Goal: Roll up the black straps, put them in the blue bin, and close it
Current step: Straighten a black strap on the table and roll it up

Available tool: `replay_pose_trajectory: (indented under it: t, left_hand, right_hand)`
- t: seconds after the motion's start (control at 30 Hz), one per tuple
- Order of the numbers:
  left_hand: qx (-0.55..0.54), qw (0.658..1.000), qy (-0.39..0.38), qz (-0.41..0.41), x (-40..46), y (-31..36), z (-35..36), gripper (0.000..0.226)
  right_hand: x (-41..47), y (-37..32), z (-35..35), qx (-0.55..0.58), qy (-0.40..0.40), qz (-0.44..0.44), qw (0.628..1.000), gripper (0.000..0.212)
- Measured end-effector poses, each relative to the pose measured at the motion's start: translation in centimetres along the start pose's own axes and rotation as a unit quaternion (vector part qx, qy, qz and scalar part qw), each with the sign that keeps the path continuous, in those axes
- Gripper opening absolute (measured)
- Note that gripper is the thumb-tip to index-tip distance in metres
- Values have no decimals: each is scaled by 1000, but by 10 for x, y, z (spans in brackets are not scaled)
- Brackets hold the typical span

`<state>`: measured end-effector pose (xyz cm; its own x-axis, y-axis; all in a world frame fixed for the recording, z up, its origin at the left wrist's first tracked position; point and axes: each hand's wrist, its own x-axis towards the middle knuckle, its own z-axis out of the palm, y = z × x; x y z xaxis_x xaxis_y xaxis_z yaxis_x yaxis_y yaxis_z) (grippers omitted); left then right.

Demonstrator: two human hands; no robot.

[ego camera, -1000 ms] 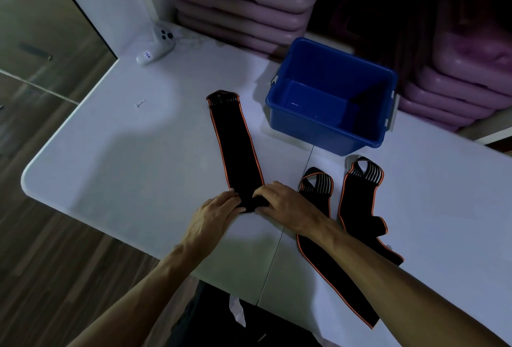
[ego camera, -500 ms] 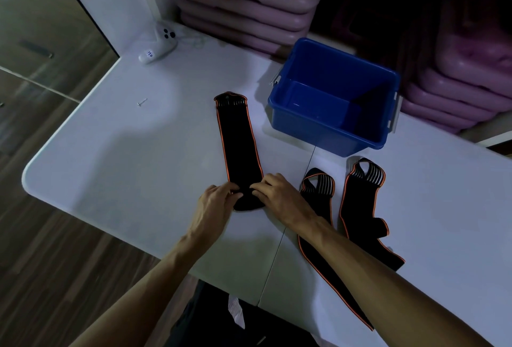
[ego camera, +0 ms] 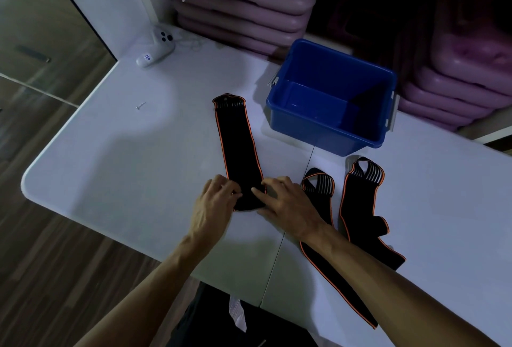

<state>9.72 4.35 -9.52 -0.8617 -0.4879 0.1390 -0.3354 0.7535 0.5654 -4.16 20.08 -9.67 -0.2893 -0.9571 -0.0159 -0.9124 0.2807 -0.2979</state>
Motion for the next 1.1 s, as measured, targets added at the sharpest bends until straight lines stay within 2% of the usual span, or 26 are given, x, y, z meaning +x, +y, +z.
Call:
replay_pose_trajectory:
  t: [0.1, 0.27, 0.37, 0.47, 0.57, 0.63, 0.73, 0.8, 0.87, 0.97, 1.1]
  left_hand:
    - [29, 994, 5, 105, -11, -2, 4, 23]
    - [55, 989, -49, 128, -28, -14, 3, 42]
    - [37, 992, -53, 104, -19, -9, 0, 36]
    - [13, 994, -77, 80, -13, -7, -9, 44]
    - [-8, 992, -110, 56, -9, -8, -12, 50]
    - [-24, 992, -123, 29, -6, -8, -12, 46]
    - [-49, 988, -147, 7, -1, -12, -14, 45]
    - [-65, 983, -170, -2, 4, -14, -16, 46]
    - [-86, 979, -186, -21, 11, -17, -17, 44]
    - [-103, 977, -177, -60, 20, -20, -16, 38]
    - [-114, 971, -161, -136, 31, -21, -15, 27]
  right_hand:
    - [2, 0, 3, -35, 16, -26, 999, 50]
    - [4, 0, 9, -30, 12, -30, 999, 52]
    - [5, -1, 7, -4, 15, -27, 1000, 53]
    - [8, -3, 0, 58, 19, -10, 998, 45]
    - [11, -2, 1, 28, 33, -21, 999, 39]
    - [14, -4, 3, 55, 38, 3, 998, 40]
    - [20, -4, 0, 93, 12, 19, 995, 45]
    - [26, 1, -4, 102, -17, 14, 995, 40]
    - [34, 4, -10, 143, -47, 27, 988, 33]
    - [43, 3, -18, 221, -80, 71, 969, 36]
    - [47, 3, -14, 293, -62, 143, 943, 31]
